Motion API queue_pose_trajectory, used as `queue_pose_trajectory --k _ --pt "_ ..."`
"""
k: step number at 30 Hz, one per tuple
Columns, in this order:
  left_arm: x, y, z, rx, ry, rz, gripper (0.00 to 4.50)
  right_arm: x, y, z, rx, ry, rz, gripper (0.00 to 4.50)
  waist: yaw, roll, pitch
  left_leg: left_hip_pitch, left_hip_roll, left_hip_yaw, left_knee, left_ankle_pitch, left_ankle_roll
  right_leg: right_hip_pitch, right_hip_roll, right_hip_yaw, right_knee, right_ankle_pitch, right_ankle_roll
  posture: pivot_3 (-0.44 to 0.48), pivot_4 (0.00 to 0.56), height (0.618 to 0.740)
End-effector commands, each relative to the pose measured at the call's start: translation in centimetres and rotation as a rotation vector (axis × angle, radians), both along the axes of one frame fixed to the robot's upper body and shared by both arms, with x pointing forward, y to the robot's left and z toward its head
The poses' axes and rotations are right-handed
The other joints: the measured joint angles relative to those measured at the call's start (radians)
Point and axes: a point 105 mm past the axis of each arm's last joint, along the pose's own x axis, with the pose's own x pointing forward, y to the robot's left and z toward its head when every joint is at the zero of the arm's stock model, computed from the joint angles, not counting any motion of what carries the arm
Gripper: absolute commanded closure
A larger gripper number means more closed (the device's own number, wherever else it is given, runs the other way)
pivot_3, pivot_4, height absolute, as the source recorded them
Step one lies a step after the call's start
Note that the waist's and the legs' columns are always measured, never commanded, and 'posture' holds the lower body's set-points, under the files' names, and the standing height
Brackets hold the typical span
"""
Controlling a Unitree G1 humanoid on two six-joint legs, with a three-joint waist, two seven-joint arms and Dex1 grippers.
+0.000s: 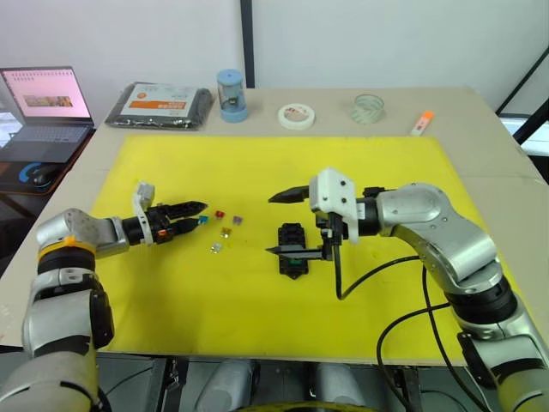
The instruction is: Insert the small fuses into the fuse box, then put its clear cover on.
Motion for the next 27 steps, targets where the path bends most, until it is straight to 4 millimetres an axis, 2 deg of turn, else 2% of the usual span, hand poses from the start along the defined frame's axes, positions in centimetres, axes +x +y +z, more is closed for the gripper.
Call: queue_pose_trajectory --k 1,6,9,11,14,16,19,22,25,27 --pt "-0.2 -1.0 -0.7 0.003 0.019 -0.032 2.68 -0.3 0.3 1.5 0.026 -0.061 0.019 0.0 -0.001 0.0 0.0 0.0 0.0 0.0 0.0 0.0 0.0 0.0 0.0 0.0 0.0 0.0 0.0 0.0 0.15 0.74" --pt "-0.4 -0.6 -2.2 0.067 0.031 -0.014 4.45 -0.1 0.4 1.5 0.031 -0.066 0.012 0.0 -0.004 0.0 0.0 0.0 0.001 0.001 0.0 0.0 0.0 0.002 0.0 0.0 0.0 0.0 0.0 0.0 0.15 0.74" --pt "-0.7 -0.1 -2.8 0.081 0.042 0.005 4.48 -0.1 0.4 1.5 0.033 -0.066 0.008 0.0 -0.006 0.001 -0.001 0.001 0.001 0.001 0.0 0.0 0.0 0.002 0.0 0.0 0.0 0.0 0.0 0.0 0.15 0.74" --pt "-0.9 0.1 -2.6 0.07 0.038 0.011 4.48 -0.1 0.4 1.4 0.038 -0.062 0.006 0.0 -0.01 0.002 -0.001 0.001 0.001 0.001 0.0 0.0 0.0 0.002 0.001 0.0 0.0 0.0 0.0 0.0 0.15 0.74" --pt "-1.1 0.1 -1.0 0.04 -0.014 0.002 4.48 -0.1 0.2 1.5 0.046 -0.054 0.0 0.0 -0.024 0.002 -0.001 0.001 0.002 0.001 0.0 0.0 0.0 0.002 0.0 0.0 0.0 0.0 0.0 0.0 0.15 0.74" --pt "-2.1 -0.2 1.6 0.056 -0.13 -0.076 4.48 0.1 -0.1 1.8 0.06 -0.031 -0.02 0.0 -0.031 0.001 -0.001 0.001 0.002 0.001 -0.001 0.0 0.0 0.002 0.0 0.001 0.0 0.0 0.0 0.0 0.15 0.74" --pt "-4.9 -1.7 5.3 0.084 -0.307 -0.241 4.48 0.2 -0.5 2.3 0.082 0.039 -0.055 0.0 -0.051 0.0 0.0 -0.002 0.003 0.001 -0.001 0.0 0.0 0.0 0.0 0.003 0.0 0.0 0.0 0.0 0.15 0.74" --pt "-6.8 -3.0 7.6 0.145 -0.469 -0.361 4.48 0.1 -0.8 2.3 0.064 0.089 -0.073 0.0 -0.052 0.0 0.0 -0.002 0.004 0.001 -0.001 0.0 0.0 0.0 0.0 0.003 -0.001 0.0 0.0 0.0 0.15 0.74" --pt "-7.0 -5.1 10.2 0.238 -0.71 -0.438 4.48 0.2 -0.9 2.0 0.031 0.121 -0.092 0.0 -0.048 0.0 0.001 -0.001 0.004 0.001 -0.001 0.0 0.0 0.001 0.0 0.003 -0.001 0.0 0.0 0.0 0.15 0.74" --pt "-7.3 -6.7 10.4 0.338 -0.859 -0.517 4.48 0.2 -0.7 1.7 0.011 0.109 -0.093 0.0 -0.047 0.0 0.001 -0.001 0.004 0.001 -0.001 0.0 0.0 0.002 0.0 0.003 -0.002 0.0 0.0 0.0 0.15 0.74"
